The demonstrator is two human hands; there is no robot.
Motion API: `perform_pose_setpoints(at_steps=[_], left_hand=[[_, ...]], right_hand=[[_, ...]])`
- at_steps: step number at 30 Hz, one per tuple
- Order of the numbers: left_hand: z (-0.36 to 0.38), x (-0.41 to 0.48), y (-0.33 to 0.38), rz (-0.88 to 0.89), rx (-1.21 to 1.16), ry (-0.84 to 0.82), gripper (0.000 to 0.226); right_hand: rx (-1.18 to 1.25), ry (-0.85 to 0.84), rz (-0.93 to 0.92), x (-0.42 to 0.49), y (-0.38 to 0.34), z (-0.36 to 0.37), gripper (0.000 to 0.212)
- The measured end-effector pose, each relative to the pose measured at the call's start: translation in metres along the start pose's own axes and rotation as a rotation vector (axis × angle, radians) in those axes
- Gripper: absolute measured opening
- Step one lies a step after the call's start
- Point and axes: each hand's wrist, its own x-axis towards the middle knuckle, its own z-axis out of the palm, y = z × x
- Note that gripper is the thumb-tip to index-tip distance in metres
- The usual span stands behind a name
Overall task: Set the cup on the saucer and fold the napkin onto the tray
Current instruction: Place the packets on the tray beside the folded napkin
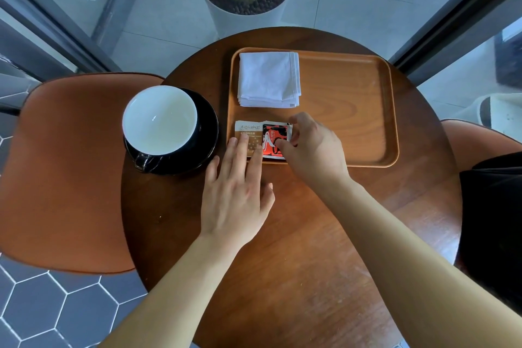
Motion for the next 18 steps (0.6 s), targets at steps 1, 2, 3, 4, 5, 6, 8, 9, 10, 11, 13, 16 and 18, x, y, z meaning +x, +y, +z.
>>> perform_pose_setpoints(at_steps=[1,2,3,4,5,6,8,9,10,11,13,16,18], left_hand=[[-0.0001,-0.0001,-0.0001,0.000,-0.002,-0.001,0.063],[-0.0002,-0.0004,-0.0003,0.000,-0.005,-0.001,0.062],[-0.0001,-0.0005,-0.0004,0.002,-0.008,0.001,0.061],[-0.0001,-0.0005,-0.0006,0.005,-0.010,0.004,0.060],[-0.0001,-0.0005,-0.0008,0.008,-0.011,0.005,0.060],[-0.0002,-0.0005,-0.0011,0.009,-0.012,0.007,0.059],[-0.0003,-0.0003,-0.0017,0.009,-0.012,0.008,0.059],[-0.0003,-0.0003,-0.0018,0.009,-0.011,0.008,0.059],[-0.0002,-0.0005,-0.0018,0.008,-0.010,0.008,0.059],[0.0000,-0.0007,-0.0016,0.008,-0.010,0.008,0.059],[0.0002,-0.0011,-0.0015,0.007,-0.014,0.006,0.059],[0.0003,-0.0011,-0.0017,0.008,-0.010,0.005,0.060],[0.0005,-0.0008,-0.0021,0.009,-0.008,0.006,0.060]], right_hand=[[0.003,0.005,0.001,0.0003,0.0004,-0.0002,0.037],[0.006,0.008,0.004,0.0004,0.0008,0.0000,0.037],[0.009,0.010,0.007,0.0006,0.0012,0.0002,0.036],[0.012,0.011,0.008,0.0009,0.0017,0.0006,0.036],[0.015,0.013,0.008,0.0012,0.0020,0.0011,0.034],[0.015,0.014,0.005,0.0013,0.0022,0.0014,0.034],[0.011,0.015,-0.003,0.0012,0.0022,0.0022,0.034],[0.011,0.016,-0.007,0.0011,0.0023,0.0026,0.034],[0.011,0.016,-0.012,0.0011,0.0028,0.0029,0.035],[0.011,0.015,-0.015,0.0012,0.0032,0.0031,0.036],[0.007,0.010,-0.024,0.0012,0.0032,0.0027,0.041],[-0.024,-0.013,-0.056,0.0020,0.0019,0.0015,0.054],[-0.043,-0.029,-0.058,0.0032,0.0011,0.0015,0.052]])
